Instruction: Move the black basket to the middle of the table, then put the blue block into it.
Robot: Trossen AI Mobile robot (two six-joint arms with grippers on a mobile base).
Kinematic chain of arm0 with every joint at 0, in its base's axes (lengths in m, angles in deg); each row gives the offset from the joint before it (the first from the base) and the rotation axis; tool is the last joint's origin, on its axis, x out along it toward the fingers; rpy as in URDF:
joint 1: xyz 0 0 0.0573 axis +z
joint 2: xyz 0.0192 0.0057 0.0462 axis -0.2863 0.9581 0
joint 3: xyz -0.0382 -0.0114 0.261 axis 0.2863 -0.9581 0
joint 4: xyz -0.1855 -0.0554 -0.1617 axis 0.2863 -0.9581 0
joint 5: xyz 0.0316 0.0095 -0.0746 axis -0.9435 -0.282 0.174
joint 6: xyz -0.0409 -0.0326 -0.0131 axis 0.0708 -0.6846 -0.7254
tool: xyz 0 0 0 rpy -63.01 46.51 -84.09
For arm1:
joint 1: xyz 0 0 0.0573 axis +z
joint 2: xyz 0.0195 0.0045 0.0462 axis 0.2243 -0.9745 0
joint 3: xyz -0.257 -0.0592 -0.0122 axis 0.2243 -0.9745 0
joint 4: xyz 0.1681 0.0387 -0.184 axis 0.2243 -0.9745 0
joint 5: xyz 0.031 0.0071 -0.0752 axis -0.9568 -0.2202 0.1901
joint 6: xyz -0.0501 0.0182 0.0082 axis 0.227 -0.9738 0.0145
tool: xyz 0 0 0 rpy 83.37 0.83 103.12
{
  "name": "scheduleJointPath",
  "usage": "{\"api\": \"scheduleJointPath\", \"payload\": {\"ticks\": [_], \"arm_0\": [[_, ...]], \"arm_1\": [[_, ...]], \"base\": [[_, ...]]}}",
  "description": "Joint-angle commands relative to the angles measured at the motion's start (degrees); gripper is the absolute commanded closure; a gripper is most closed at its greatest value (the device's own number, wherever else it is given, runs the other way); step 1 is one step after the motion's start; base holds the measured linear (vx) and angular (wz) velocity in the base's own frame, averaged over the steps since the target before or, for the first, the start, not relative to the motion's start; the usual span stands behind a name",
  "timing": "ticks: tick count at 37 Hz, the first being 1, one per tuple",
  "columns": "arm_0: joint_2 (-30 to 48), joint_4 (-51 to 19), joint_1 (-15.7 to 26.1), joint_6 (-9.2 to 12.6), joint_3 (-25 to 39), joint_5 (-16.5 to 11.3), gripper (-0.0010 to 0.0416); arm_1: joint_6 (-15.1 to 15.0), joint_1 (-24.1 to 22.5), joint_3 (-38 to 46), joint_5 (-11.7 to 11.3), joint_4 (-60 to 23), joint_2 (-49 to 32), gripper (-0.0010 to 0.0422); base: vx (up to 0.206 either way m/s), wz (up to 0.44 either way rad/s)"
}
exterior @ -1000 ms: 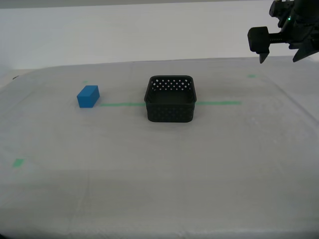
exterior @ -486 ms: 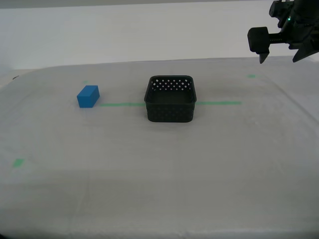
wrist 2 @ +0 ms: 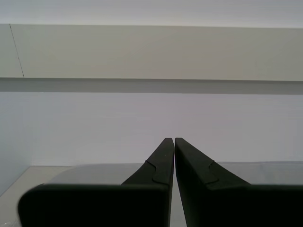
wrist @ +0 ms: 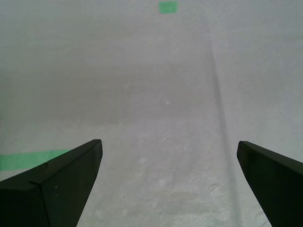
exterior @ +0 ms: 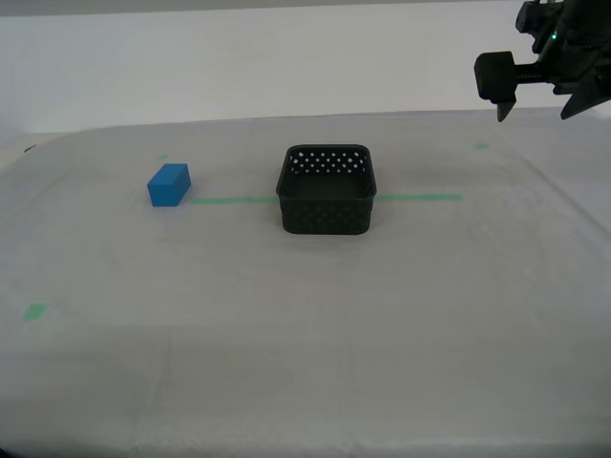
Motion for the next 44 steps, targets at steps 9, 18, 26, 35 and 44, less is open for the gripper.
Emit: {"api": "scheduleJointPath", "payload": {"ticks": [9, 18, 26, 35, 44], "arm_0": [[-0.02, 0.07, -0.02, 0.07, 0.00, 0.11, 0.0007], [-0.02, 0.07, -0.02, 0.07, 0.00, 0.11, 0.0007], [-0.02, 0.07, -0.02, 0.07, 0.00, 0.11, 0.0007], [-0.02, 0.09, -0.02, 0.07, 0.00, 0.11, 0.0007], [-0.02, 0.09, -0.02, 0.07, 0.00, 0.11, 0.0007]], "arm_1": [[-0.09, 0.00, 0.07, -0.04, 0.28, 0.02, 0.0412], [-0.07, -0.02, 0.09, -0.04, 0.42, 0.02, 0.0412], [0.48, -0.02, 0.09, -0.04, 0.44, 0.02, 0.0412], [0.81, -0.02, 0.07, -0.04, 0.37, 0.02, 0.0412], [0.81, 0.00, 0.09, -0.04, 0.42, 0.02, 0.0412]], "base": [[0.000, 0.000], [0.000, 0.000], [0.000, 0.000], [0.000, 0.000], [0.000, 0.000]]}}
